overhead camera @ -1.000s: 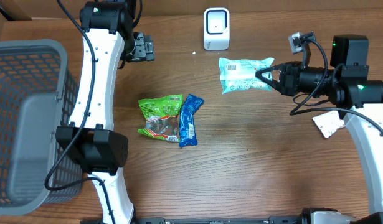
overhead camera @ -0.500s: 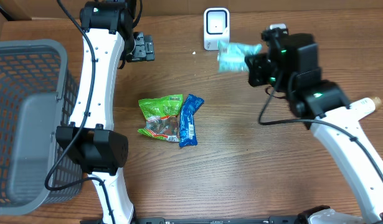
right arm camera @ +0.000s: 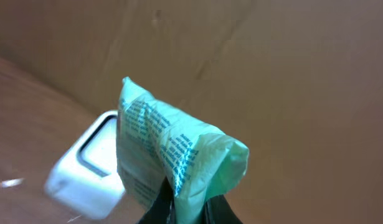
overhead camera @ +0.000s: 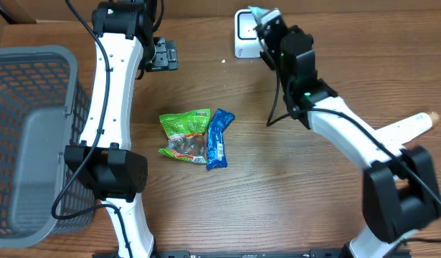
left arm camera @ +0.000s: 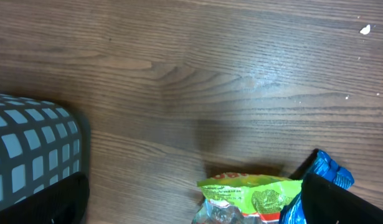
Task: Scan the item barcode
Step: 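Hold the mint-green pack in front of the scanner window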
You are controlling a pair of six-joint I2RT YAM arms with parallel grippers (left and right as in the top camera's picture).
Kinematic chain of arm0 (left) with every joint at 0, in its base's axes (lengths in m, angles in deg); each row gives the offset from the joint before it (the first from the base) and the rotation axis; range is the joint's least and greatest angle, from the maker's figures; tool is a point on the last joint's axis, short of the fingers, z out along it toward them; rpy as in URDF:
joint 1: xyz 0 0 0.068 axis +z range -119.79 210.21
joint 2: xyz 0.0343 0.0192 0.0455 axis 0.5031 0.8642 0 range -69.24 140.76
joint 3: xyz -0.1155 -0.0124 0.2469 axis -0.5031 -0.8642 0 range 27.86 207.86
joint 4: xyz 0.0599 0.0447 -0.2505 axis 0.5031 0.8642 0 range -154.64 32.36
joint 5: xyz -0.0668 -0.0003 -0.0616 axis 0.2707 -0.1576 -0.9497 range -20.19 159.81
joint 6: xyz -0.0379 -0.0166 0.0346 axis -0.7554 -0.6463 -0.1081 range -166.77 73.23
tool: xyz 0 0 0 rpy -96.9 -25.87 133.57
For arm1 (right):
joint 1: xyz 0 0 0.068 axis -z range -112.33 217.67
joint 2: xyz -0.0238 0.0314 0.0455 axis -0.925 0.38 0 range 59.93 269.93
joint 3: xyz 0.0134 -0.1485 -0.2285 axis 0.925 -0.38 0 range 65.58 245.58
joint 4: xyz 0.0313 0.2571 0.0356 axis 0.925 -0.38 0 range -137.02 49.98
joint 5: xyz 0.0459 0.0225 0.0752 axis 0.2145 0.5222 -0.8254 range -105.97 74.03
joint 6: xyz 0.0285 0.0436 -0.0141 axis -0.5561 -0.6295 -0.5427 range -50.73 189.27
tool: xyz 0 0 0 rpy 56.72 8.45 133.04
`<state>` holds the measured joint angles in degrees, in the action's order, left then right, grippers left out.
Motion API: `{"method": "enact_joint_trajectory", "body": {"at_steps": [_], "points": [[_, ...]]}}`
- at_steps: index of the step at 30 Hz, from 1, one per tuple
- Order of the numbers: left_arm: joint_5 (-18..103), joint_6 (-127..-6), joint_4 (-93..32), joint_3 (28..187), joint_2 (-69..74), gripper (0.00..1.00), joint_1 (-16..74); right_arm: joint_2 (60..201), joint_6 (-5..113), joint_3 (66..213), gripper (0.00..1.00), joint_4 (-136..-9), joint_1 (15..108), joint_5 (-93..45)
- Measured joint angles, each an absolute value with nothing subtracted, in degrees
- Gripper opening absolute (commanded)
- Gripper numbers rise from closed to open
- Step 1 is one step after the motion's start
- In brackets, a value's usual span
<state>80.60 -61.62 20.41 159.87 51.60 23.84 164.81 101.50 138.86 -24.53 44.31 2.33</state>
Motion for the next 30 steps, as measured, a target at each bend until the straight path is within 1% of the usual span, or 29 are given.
{"method": "enact_joint_trajectory", "body": {"at_steps": [7, 11, 16, 18, 30], "points": [[80.6, -61.6, 20.4, 159.9, 51.6, 1.00, 23.8, 171.9, 123.8, 138.9, 0.04, -9.2, 44.3, 2.9], [80.6, -61.6, 20.4, 159.9, 51.6, 1.00, 23.8, 175.9, 131.6, 138.9, 0.04, -2.7, 44.5, 1.9], [80.6, -61.6, 20.4, 159.9, 51.6, 0.99, 23.8, 180.3, 135.4, 138.9, 0.04, 5.1, 45.6, -1.8], [80.6, -61.6, 20.4, 159.9, 51.6, 1.00, 23.8, 181.2, 136.1, 138.9, 0.04, 6.3, 46.3, -3.5], [80.6, -61.6, 20.4, 159.9, 51.6, 1.00, 23.8, 183.3, 137.3, 139.0, 0.04, 6.7, 49.0, -11.6]]}}
